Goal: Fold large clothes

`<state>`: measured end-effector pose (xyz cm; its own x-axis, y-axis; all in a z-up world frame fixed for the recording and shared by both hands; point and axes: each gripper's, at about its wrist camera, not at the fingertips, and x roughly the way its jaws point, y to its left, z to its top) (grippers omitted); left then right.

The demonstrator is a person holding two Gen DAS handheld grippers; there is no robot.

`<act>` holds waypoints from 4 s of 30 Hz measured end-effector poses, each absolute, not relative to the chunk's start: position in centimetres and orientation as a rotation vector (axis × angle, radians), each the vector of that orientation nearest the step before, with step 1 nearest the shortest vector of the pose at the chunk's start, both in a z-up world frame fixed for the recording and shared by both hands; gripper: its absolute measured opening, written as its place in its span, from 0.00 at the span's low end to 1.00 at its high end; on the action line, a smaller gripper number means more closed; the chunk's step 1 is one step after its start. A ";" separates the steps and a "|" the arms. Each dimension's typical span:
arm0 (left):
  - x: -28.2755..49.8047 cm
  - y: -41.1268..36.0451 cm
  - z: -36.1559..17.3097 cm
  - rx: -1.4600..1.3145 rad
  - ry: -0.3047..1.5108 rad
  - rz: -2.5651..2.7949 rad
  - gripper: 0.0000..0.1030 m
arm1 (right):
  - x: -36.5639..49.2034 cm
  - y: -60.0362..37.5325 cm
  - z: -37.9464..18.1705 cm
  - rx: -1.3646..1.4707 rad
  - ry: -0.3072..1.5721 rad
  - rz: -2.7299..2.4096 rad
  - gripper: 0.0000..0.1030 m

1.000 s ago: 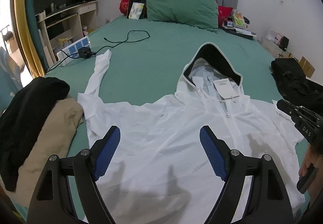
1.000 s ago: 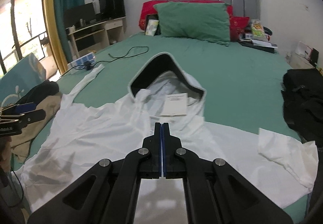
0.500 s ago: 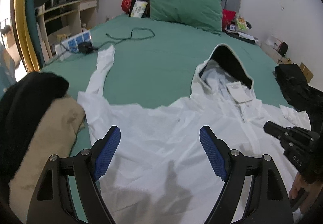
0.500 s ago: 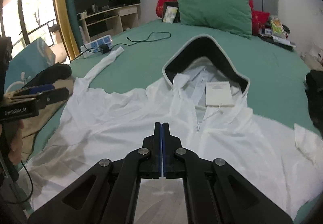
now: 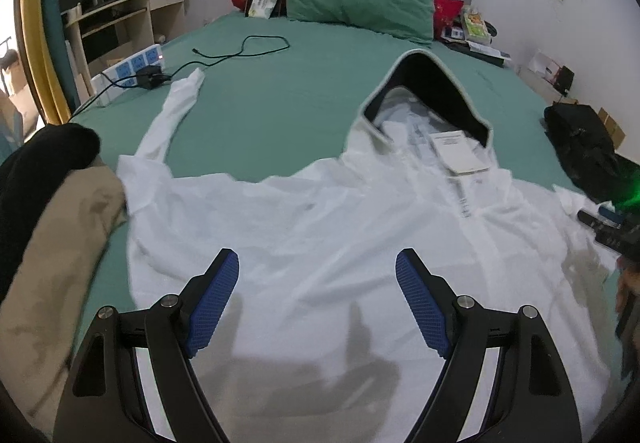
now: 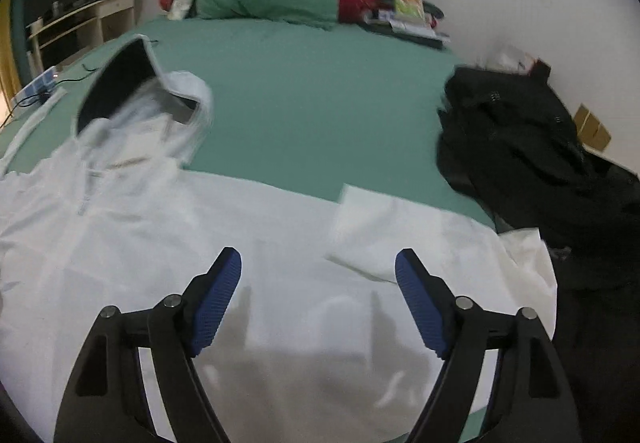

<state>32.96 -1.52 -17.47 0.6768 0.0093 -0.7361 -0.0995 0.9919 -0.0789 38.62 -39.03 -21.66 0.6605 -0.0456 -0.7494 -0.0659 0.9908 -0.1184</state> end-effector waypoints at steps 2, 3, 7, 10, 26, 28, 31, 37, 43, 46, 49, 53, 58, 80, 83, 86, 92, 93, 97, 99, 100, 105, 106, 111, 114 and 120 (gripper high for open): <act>33.4 -3.5 -16.9 -0.110 0.813 0.053 0.81 | 39.0 -40.1 -22.8 -0.151 0.868 0.020 0.77; 33.5 -4.2 -16.7 -0.106 0.809 0.048 0.81 | 39.2 -40.4 -23.4 -0.162 0.875 0.021 0.77; 34.2 -7.6 -15.8 -0.095 0.794 0.017 0.81 | 40.4 -41.8 -25.6 -0.103 0.917 0.077 0.62; 34.4 -10.0 -15.4 -0.071 0.790 -0.003 0.81 | 40.5 -42.8 -25.6 -0.026 0.895 0.092 0.15; 34.2 -12.9 -14.9 -0.022 0.817 -0.024 0.81 | 40.0 -45.9 -22.1 0.171 0.781 0.072 0.01; 34.2 -13.0 -14.8 -0.015 0.818 -0.024 0.81 | 40.8 -46.0 -23.9 0.184 0.876 0.090 0.02; 34.2 -12.9 -14.7 -0.025 0.821 -0.024 0.81 | 40.9 -47.0 -26.0 0.251 0.921 0.125 0.02; 34.1 -12.4 -14.8 -0.041 0.825 -0.015 0.81 | 40.5 -48.1 -25.0 0.243 0.891 0.066 0.04; 33.7 -10.8 -14.2 -0.062 0.802 -0.014 0.81 | 39.7 -49.2 -23.6 0.260 0.809 0.084 0.01; 33.9 -9.8 -14.2 -0.069 0.806 -0.013 0.81 | 39.5 -49.3 -22.8 0.270 0.770 0.096 0.01; 33.9 -8.7 -14.2 -0.068 0.805 -0.011 0.81 | 39.7 -48.3 -22.0 0.213 0.767 0.105 0.01; 33.9 -7.3 -14.2 -0.066 0.804 -0.010 0.81 | 40.7 -45.1 -21.7 0.089 0.828 0.197 0.11; 33.9 -5.8 -14.2 -0.080 0.800 0.002 0.81 | 42.1 -42.1 -23.0 -0.023 0.842 0.168 0.83; 34.3 -0.9 -13.8 -0.051 0.783 -0.049 0.81 | 39.4 -40.3 -14.3 0.036 0.679 0.144 0.06; 34.4 0.8 -14.0 -0.083 0.778 -0.045 0.81 | 38.1 -35.7 -13.7 0.043 0.681 0.209 0.06; 33.9 2.9 -13.9 -0.097 0.736 -0.001 0.81 | 37.3 -30.7 -14.1 0.019 0.695 0.261 0.06; 33.9 7.2 -13.7 -0.125 0.751 0.024 0.81 | 37.3 -22.3 -15.8 0.010 0.753 0.334 0.06; 33.9 7.7 -13.8 -0.115 0.754 0.027 0.81 | 37.4 -21.2 -15.9 0.008 0.758 0.341 0.06; 34.1 10.2 -15.0 -0.130 0.786 0.051 0.81 | 37.3 -16.5 -16.6 0.003 0.779 0.369 0.06; 34.1 11.3 -15.4 -0.161 0.804 0.050 0.81 | 37.5 -14.9 -17.2 0.005 0.791 0.375 0.06; 34.1 11.8 -15.6 -0.178 0.814 0.045 0.81 | 37.5 -13.9 -17.6 0.003 0.798 0.376 0.06; 34.2 13.5 -15.7 -0.206 0.817 0.046 0.81 | 37.5 -10.7 -19.5 -0.016 0.831 0.361 0.06; 34.3 13.8 -15.8 -0.211 0.811 0.046 0.81 | 37.5 -10.2 -19.8 -0.019 0.838 0.356 0.06; 35.2 15.1 -16.2 -0.219 0.815 0.073 0.81 | 37.9 -8.1 -21.5 -0.015 0.881 0.341 0.07; 35.6 15.7 -16.5 -0.218 0.818 0.089 0.81 | 38.1 -7.3 -22.3 -0.016 0.901 0.329 0.07; 35.9 16.5 -17.0 -0.235 0.831 0.099 0.81 | 38.8 -5.8 -24.8 -0.017 1.001 0.331 0.25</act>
